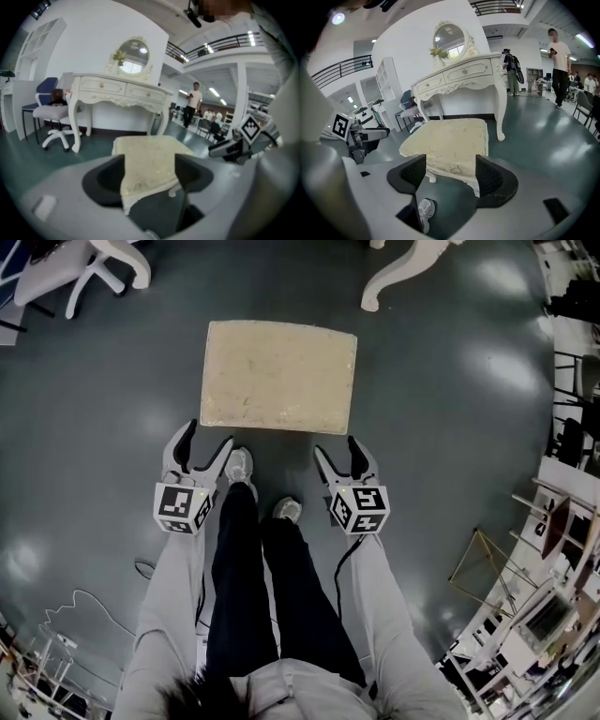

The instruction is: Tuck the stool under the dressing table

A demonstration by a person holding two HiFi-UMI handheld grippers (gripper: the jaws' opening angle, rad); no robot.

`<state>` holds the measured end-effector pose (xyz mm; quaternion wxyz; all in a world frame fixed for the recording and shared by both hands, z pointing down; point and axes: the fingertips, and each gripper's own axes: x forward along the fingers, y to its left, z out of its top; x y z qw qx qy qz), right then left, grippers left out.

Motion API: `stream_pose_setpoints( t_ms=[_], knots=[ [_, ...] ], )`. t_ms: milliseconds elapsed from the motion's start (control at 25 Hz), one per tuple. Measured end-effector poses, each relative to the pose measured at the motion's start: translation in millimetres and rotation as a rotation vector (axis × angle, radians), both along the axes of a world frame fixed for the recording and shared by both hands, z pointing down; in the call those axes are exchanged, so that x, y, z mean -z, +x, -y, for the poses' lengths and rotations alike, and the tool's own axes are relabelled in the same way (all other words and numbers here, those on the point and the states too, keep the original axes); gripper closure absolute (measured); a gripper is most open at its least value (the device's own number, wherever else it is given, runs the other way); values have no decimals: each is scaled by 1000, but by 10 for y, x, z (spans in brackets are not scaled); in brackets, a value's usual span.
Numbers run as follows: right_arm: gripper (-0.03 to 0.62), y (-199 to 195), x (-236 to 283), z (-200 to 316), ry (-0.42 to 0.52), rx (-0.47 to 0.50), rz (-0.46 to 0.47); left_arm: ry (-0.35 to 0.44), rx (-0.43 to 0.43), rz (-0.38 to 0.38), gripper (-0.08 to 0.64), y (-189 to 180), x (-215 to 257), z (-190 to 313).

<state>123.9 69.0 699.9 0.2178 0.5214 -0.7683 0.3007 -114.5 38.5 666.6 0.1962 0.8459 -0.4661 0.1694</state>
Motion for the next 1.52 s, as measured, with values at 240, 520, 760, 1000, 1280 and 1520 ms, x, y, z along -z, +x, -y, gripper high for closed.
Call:
stream_pose_setpoints(
  t_ms=[240, 520, 760, 1000, 1280, 1520],
  knots=[
    [225, 86, -266, 156, -7, -8, -6, -15, -16, 40, 223, -26, -294, 59],
    [196, 125, -551, 191, -30, 22, -31, -59, -15, 50, 206, -18, -647, 47],
    [192, 156, -695, 218, -40, 24, -38, -80, 7, 63, 170, -56, -888, 65],
    [195, 140, -719, 296, -40, 21, -28, -95, 15, 74, 167, -30, -975, 134],
    [202, 135, -751, 324, -48, 22, -27, -112, 6, 78, 172, -44, -1004, 176],
    [201, 141, -761, 333, -61, 12, -46, -121, 1, 71, 173, -39, -1008, 169]
  ],
)
